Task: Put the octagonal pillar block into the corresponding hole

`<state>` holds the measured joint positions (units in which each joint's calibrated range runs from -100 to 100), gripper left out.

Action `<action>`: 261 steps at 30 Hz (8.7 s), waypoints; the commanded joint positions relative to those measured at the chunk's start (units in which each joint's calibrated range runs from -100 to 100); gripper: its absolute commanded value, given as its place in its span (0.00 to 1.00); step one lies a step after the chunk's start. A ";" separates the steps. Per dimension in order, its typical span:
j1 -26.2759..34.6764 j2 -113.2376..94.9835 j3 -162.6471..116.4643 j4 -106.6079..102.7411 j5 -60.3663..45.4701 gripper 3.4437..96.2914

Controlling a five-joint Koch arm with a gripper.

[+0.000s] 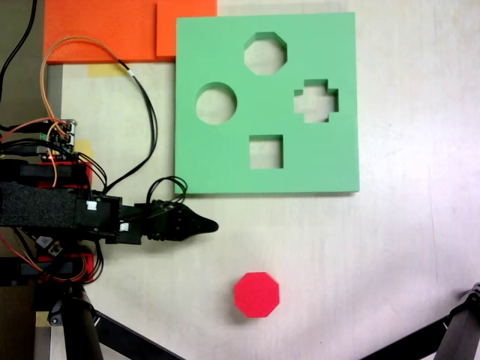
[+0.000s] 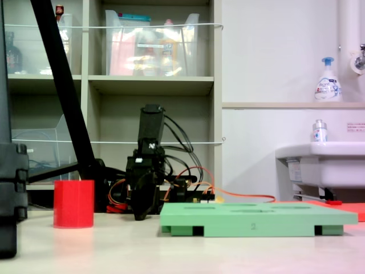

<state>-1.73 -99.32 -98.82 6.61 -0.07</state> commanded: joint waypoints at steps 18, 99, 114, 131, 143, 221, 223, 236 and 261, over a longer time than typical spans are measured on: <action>-0.05 -0.68 -1.18 -5.31 0.10 0.49; -4.54 77.25 117.47 -105.45 39.22 0.97; -8.06 96.38 128.83 -102.56 37.75 0.97; -9.62 107.28 128.83 -100.54 36.48 0.93; -9.72 107.70 127.84 -100.64 36.00 0.61; 27.79 98.62 135.51 -59.23 88.94 0.38; 27.55 98.76 135.71 -59.14 88.79 0.38; 27.45 98.48 135.71 -65.11 82.54 0.38; 28.23 106.44 138.31 -66.94 77.95 0.39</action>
<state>26.35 7.93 36.60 -60.45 78.07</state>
